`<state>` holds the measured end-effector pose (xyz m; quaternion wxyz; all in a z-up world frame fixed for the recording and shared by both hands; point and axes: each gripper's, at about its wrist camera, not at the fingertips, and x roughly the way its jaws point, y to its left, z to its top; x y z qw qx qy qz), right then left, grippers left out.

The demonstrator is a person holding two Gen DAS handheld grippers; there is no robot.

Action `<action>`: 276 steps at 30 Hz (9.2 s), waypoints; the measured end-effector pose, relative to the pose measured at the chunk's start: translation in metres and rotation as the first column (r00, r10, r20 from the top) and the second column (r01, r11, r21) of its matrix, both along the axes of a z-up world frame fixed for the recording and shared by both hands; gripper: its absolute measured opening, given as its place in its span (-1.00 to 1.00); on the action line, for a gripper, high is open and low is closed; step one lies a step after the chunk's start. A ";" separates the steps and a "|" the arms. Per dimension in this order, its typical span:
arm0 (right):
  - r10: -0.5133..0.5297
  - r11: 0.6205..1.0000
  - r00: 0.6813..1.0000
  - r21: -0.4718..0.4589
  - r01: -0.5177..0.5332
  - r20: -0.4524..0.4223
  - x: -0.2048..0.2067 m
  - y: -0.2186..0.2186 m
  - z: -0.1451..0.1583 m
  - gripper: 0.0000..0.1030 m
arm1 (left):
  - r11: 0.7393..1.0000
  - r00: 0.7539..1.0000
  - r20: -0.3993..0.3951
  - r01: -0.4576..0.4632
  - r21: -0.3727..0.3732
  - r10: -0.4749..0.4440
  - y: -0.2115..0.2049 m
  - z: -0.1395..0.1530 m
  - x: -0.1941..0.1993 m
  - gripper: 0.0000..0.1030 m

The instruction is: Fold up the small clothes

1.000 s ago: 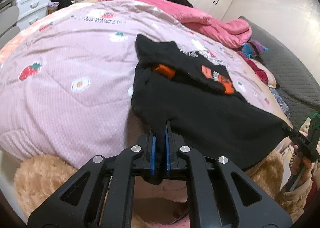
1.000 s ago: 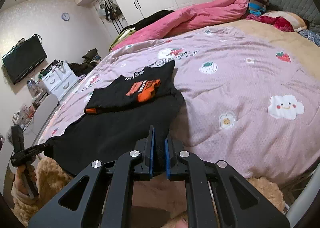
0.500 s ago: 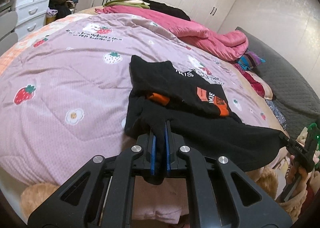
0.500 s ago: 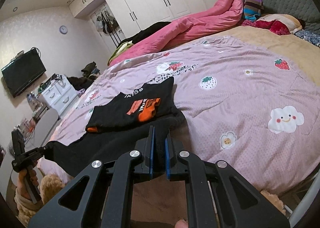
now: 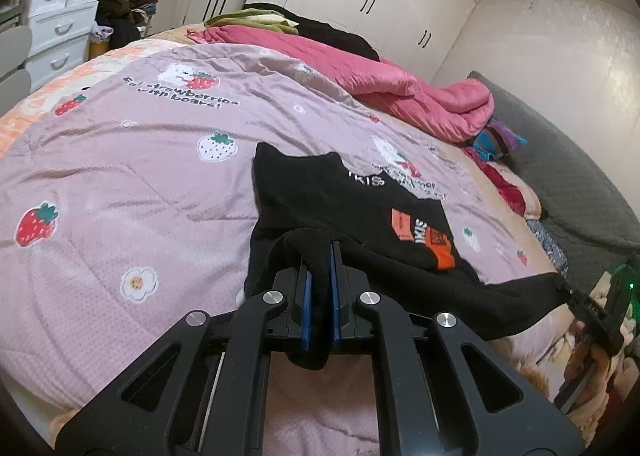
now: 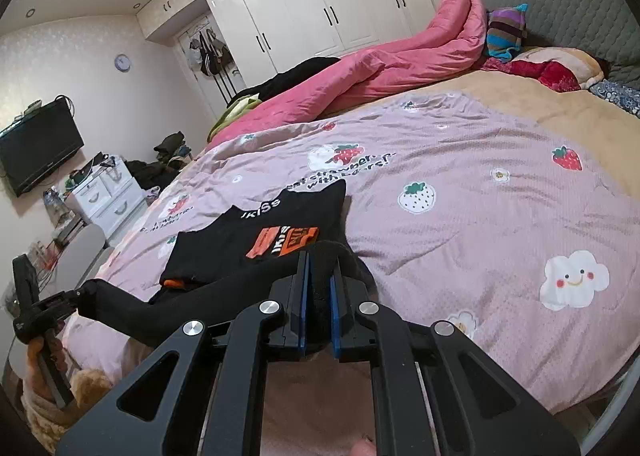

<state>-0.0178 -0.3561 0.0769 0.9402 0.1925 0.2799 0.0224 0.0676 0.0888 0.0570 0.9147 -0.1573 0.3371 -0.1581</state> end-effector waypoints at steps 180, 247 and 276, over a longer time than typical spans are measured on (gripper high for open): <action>0.069 0.956 0.983 -0.269 -0.114 -0.170 0.251 0.027 -0.082 -0.41 | 0.948 0.998 -0.031 -0.047 0.314 0.060 -0.046 -0.050 0.206 -0.76; -0.005 0.979 0.974 -0.199 -0.041 -0.226 0.268 -0.002 -0.107 -0.57 | 0.935 0.987 -0.067 -0.118 0.334 0.148 -0.030 -0.072 0.211 -0.86; 0.042 0.987 0.991 -0.147 -0.061 -0.123 0.219 0.025 -0.061 0.46 | 0.944 0.999 -0.016 -0.030 0.329 0.037 -0.063 -0.040 0.160 0.18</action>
